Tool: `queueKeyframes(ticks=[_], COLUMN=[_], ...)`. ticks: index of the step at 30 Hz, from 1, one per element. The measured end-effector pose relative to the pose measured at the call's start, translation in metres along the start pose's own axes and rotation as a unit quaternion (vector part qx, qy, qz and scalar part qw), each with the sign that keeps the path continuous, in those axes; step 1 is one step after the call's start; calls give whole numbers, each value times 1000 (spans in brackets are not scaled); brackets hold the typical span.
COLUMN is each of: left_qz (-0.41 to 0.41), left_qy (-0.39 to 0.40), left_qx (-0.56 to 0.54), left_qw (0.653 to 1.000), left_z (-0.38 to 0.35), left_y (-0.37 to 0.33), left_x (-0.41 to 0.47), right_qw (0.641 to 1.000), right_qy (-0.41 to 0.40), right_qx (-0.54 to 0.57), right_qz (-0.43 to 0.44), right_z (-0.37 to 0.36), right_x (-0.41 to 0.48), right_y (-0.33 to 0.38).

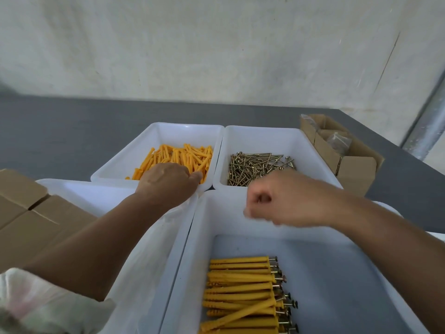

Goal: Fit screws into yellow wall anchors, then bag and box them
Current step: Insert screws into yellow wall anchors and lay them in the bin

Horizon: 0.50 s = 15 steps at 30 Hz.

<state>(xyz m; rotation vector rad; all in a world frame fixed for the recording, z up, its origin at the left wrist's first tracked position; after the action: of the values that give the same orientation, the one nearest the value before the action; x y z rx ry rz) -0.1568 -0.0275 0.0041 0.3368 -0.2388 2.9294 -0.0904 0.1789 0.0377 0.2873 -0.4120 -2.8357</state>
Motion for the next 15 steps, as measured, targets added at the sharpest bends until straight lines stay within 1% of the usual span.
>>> queueKeyframes(ticks=[2,3,4,6,9,11,13,15], left_qz=[7,10,11,8,-1,-13,-20,-14], left_qy=[-7,-10,-11,-5,19,35,46,40], left_qx=[2,0,0,-4,-10,-8,1,3], left_qw=[1000,1000,1000,1000,1000,999,999,999], left_z=[1,1,1,1,-1,-1,-2,-2], left_y=[0,0,0,-1,-3,-4,-4,-3], left_x=[0,0,-1,-1,1,2,2,1], right_qw=[988,980,975,976,980,982,978,974], right_qy=[-122,-160,-178,-155,-69,-22,6,21], right_qx=[82,99,97,77,54,5,-36,-43], right_qz=[-42,-68,-93,-133,-178,-189,-206,-223], right_z=[22,27,28,18,-2,-11,-15,-16], right_x=[9,13,18,26,37,45,51,54], right_y=[-18,-28,-38,-55,-70,-72,-73,-74])
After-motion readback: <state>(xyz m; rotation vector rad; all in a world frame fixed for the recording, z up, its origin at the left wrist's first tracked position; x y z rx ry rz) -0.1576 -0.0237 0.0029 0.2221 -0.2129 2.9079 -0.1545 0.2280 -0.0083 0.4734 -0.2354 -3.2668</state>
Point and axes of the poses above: each hand's wrist, its own x-axis towards the middle knuckle, its own z-axis out of the back of the hand, y = z × x, the point moved 6 cm from there along x, towards the middle knuckle, and after that the axes turned 13 degrees about -z, right-handed, at the moved point
